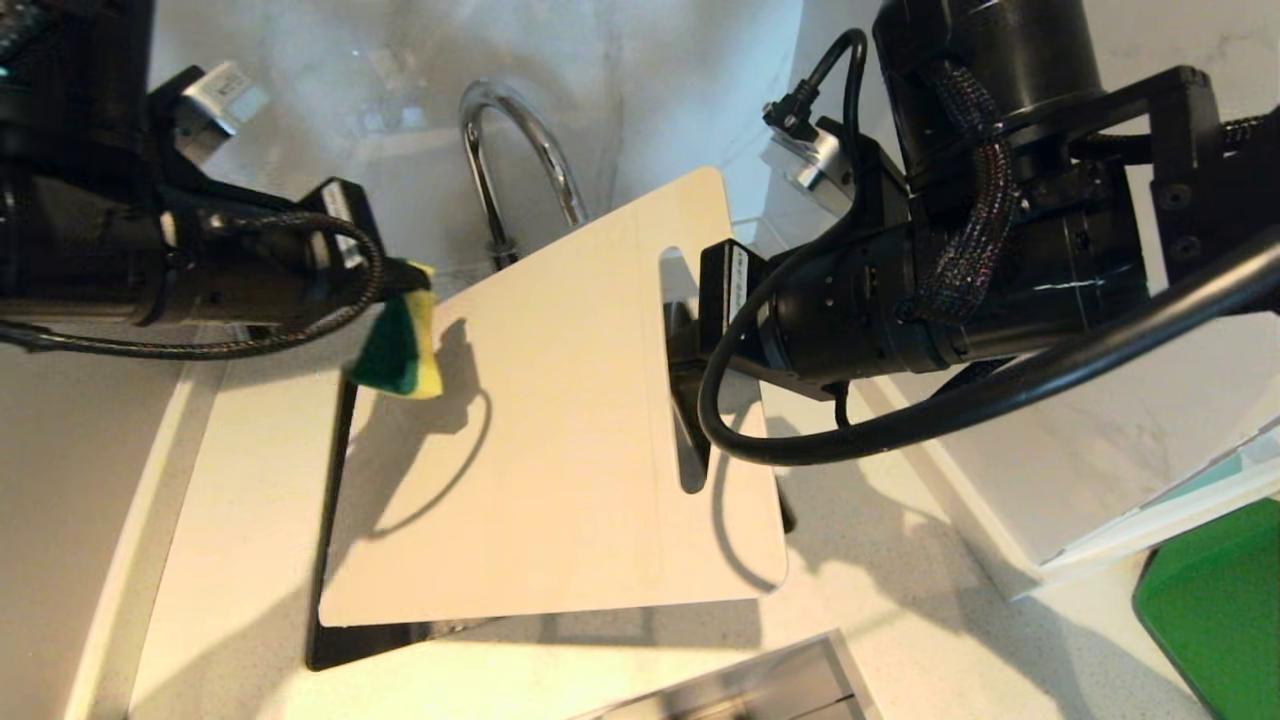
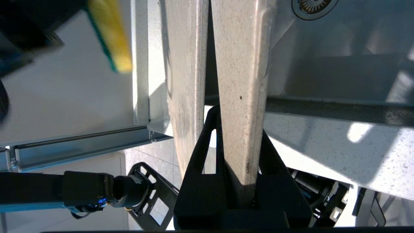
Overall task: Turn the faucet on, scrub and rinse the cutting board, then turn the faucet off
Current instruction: Scrub the cutting board underwater
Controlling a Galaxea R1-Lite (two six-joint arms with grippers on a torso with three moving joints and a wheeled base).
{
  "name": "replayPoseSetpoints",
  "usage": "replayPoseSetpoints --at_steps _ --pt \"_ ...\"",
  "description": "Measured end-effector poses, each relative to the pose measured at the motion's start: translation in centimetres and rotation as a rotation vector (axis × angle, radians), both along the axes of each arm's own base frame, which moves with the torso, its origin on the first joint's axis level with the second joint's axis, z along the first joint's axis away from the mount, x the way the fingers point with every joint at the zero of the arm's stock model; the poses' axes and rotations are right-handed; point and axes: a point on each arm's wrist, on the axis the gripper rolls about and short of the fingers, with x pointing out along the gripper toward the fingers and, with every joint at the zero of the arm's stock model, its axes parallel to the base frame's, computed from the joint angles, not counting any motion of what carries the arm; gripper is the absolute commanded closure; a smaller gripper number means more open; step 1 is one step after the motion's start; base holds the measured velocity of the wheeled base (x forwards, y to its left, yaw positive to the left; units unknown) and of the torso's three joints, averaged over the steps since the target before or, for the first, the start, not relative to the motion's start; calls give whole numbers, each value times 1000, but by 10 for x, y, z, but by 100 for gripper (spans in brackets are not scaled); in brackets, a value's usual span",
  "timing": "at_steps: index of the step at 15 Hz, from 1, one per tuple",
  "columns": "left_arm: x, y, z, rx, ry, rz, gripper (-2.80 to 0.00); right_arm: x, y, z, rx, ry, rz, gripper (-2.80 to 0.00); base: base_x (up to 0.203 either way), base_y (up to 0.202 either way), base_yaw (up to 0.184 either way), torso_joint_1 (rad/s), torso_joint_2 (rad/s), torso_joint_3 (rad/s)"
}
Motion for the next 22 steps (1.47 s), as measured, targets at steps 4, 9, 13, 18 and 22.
replayPoseSetpoints --at_steps 4,9,13,18,22 --pt "26 -38 -21 2 19 -7 0 -3 -2 1 -18 22 -2 0 0 0 0 0 0 0" --pt "54 -20 -56 46 118 50 0 -7 -6 9 -13 12 -6 0 0 0 0 0 0 0" --pt "52 7 -93 38 180 101 0 -9 -15 18 10 -16 -25 0 0 0 0 0 0 0" --pt "60 69 -125 -32 209 187 0 -12 -19 21 19 -24 -30 0 0 0 0 0 0 0" --pt "61 105 -117 -85 193 215 0 -13 -20 20 17 -21 -31 0 0 0 0 0 0 0"
